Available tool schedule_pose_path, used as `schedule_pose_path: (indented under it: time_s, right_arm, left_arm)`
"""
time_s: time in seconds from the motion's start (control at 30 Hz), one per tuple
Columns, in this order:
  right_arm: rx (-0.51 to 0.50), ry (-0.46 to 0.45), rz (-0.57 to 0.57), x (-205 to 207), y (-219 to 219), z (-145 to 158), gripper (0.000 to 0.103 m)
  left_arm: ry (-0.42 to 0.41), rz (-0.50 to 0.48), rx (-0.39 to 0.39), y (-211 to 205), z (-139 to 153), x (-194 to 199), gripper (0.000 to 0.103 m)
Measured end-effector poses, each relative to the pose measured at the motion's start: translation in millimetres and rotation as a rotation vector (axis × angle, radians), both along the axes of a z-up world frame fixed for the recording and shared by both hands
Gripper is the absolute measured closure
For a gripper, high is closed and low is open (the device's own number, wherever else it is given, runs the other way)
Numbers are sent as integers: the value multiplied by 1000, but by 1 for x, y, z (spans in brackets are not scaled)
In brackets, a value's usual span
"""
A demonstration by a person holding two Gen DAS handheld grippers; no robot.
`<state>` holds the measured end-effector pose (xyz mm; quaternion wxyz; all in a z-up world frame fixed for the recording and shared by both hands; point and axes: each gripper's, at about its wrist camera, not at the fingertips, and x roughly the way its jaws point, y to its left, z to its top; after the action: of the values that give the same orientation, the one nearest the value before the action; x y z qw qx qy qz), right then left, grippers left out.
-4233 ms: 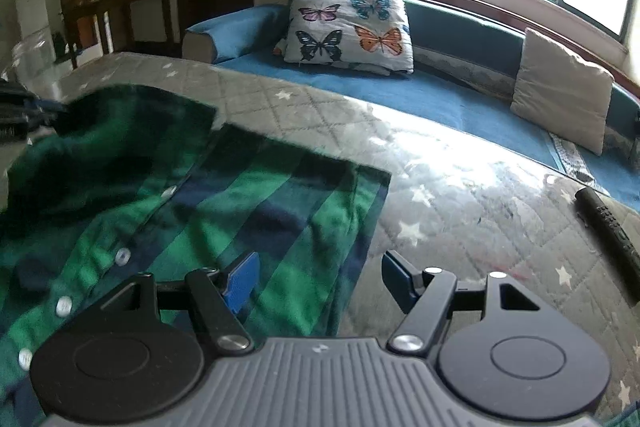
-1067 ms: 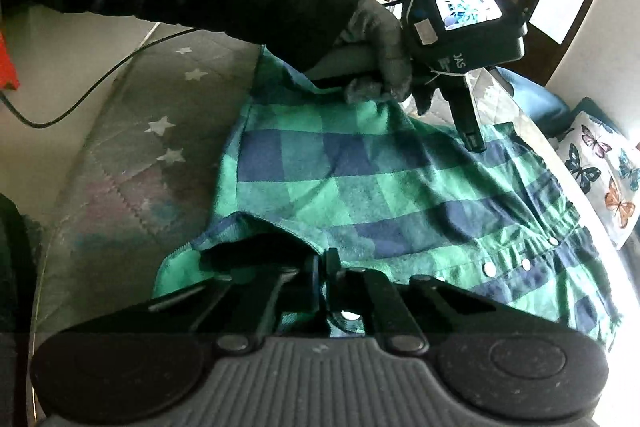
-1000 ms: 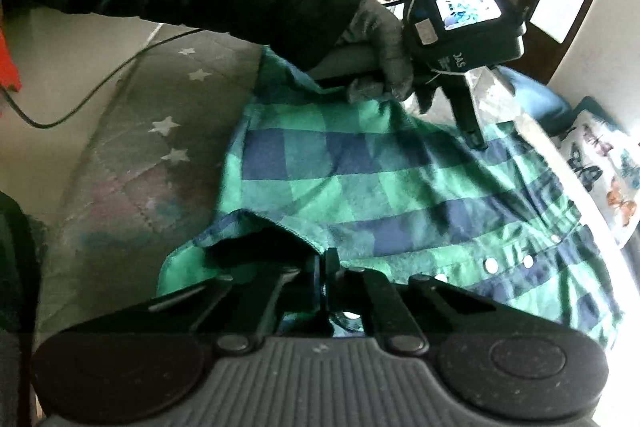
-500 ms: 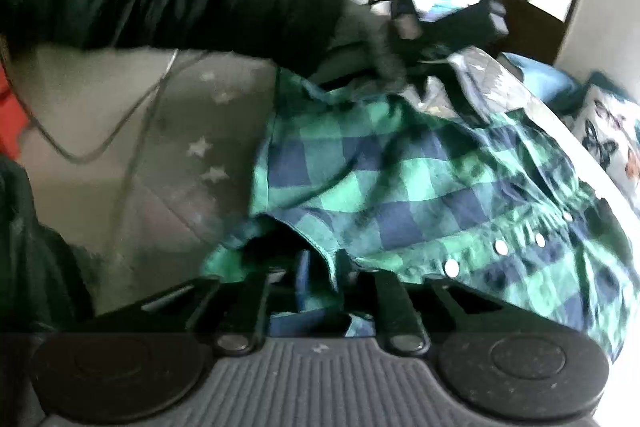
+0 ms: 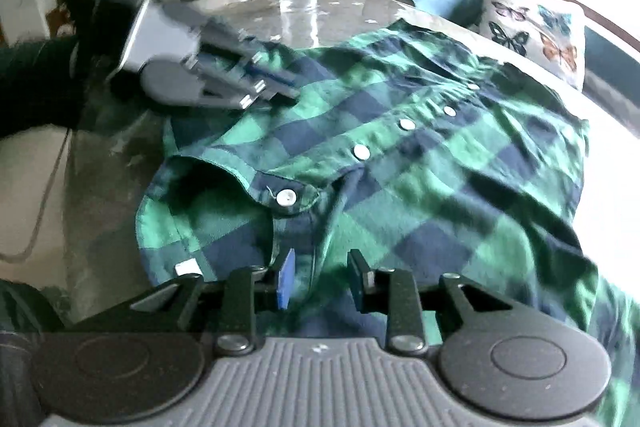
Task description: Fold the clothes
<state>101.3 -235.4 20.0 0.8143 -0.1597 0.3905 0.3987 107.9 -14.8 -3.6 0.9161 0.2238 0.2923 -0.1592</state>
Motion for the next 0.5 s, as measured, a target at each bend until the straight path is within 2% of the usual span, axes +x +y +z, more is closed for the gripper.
schedule_pose_path:
  time_s: [0.07, 0.17, 0.27, 0.37, 0.5]
  right_arm:
    - [23, 0, -46, 3, -10, 5, 68]
    - [25, 19, -129, 12, -21, 1, 68]
    - [21, 26, -142, 10, -28, -1, 68]
    - [11, 35, -128, 5, -31, -1, 68]
    - [10, 37, -145, 15, -38, 10, 69]
  left_arm:
    - [-12, -4, -4, -3, 2, -7, 86]
    - [-27, -11, -51, -11, 14, -9, 87]
    - [-35, -60, -97, -32, 23, -7, 87]
    - [-3, -144, -135, -54, 24, -4, 86]
    - [65, -270, -132, -77, 13, -8, 87]
